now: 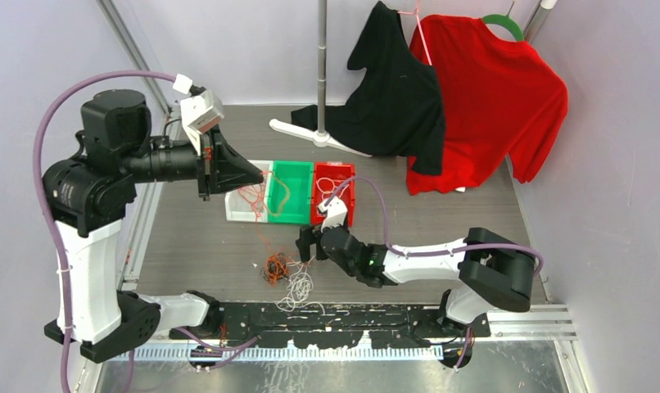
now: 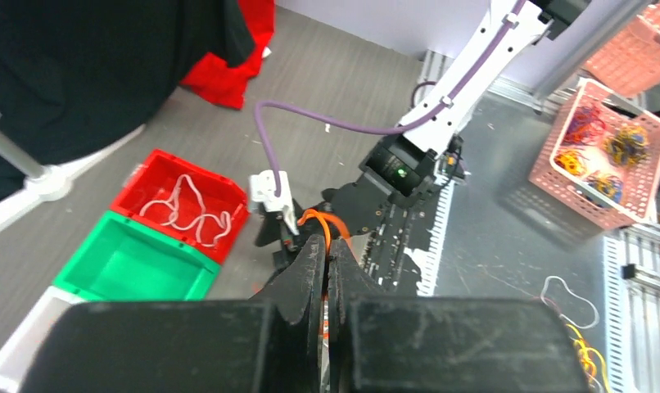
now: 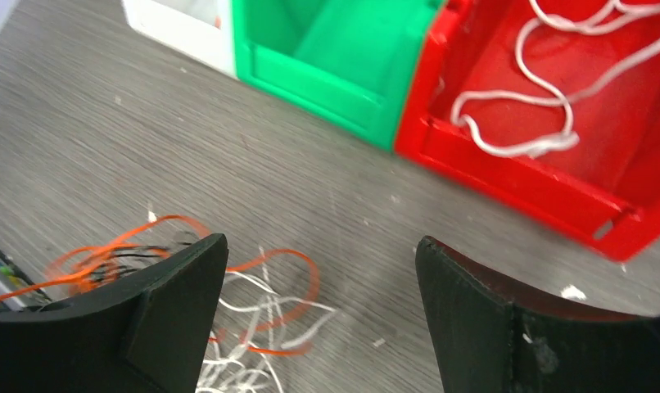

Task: Untangle the cables
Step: Untie the cable.

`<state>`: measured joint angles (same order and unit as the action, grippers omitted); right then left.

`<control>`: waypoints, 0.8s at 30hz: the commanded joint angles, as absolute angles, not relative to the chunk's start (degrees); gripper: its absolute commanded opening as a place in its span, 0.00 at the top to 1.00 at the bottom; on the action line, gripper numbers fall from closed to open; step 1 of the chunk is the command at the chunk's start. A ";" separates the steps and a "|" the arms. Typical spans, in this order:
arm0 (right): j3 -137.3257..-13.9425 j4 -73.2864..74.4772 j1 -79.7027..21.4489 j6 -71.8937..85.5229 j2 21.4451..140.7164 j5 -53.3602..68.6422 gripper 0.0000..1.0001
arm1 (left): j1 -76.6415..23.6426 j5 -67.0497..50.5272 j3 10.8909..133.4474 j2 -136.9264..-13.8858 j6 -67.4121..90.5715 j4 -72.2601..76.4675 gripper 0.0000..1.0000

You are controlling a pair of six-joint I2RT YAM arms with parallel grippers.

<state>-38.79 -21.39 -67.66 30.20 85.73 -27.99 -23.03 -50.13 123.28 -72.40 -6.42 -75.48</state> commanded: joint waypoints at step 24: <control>-51.20 -22.85 -68.55 13.00 74.61 0.96 0.03 | -23.29 -35.92 122.96 -68.27 -9.93 -63.61 1.00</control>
<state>-44.64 -22.24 -68.12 18.52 70.70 -3.92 -23.16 -35.55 122.13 -68.38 -9.91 -67.79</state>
